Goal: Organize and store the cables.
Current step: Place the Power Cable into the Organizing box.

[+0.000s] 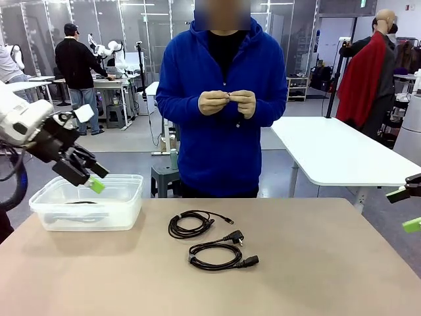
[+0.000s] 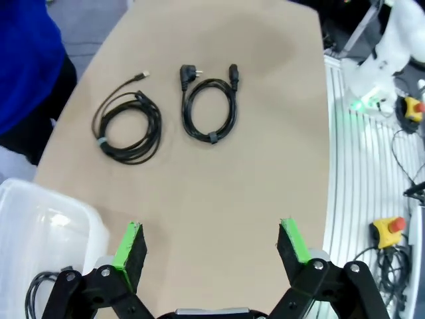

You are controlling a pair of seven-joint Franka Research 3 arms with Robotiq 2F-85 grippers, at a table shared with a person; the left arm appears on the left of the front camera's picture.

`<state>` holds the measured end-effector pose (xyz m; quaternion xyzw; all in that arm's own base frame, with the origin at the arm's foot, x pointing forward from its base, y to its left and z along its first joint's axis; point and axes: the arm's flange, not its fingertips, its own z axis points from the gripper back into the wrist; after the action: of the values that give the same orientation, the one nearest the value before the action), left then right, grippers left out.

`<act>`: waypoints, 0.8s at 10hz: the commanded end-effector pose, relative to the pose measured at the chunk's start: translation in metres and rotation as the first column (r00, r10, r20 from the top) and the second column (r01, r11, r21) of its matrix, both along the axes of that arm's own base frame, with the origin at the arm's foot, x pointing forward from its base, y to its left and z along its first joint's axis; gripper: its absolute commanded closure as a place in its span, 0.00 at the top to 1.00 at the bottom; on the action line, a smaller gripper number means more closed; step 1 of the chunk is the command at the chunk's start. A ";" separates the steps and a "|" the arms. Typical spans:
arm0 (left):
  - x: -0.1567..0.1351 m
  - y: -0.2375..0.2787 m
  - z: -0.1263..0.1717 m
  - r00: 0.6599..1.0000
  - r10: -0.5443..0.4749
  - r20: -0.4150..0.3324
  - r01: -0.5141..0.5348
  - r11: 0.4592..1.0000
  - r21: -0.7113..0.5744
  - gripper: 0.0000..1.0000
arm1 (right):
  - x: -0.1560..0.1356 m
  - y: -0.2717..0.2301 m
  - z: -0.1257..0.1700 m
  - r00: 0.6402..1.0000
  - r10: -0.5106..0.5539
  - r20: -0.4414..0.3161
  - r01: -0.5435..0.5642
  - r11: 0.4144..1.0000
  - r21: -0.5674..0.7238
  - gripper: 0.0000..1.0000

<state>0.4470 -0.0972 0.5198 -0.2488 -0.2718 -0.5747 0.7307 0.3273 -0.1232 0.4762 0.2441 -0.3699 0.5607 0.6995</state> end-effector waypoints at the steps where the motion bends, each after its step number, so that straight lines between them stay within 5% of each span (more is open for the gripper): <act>1: 0.006 -0.015 -0.009 0.998 -0.003 -0.063 0.004 1.000 0.024 1.00 | -0.002 0.002 -0.005 1.000 0.005 0.008 -0.005 1.000 -0.028 1.00; 4: 0.015 -0.039 -0.045 0.986 -0.031 -0.162 0.044 0.996 0.079 1.00 | 0.000 0.000 0.000 1.000 0.000 0.000 0.000 1.000 0.000 1.00; 5: 0.006 -0.029 -0.035 0.995 -0.030 -0.099 0.034 0.999 0.037 1.00 | 0.000 0.000 0.000 1.000 0.000 0.000 0.000 1.000 0.000 1.00; 8: 0.006 -0.029 -0.035 0.995 -0.030 -0.099 0.034 0.999 0.037 1.00 | 0.000 0.000 0.000 1.000 0.000 0.000 0.000 1.000 0.000 1.00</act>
<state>0.4542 -0.1273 0.4826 -0.2656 -0.2160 -0.5770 0.7416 0.3276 -0.1233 0.4774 0.2431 -0.3684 0.5611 0.7002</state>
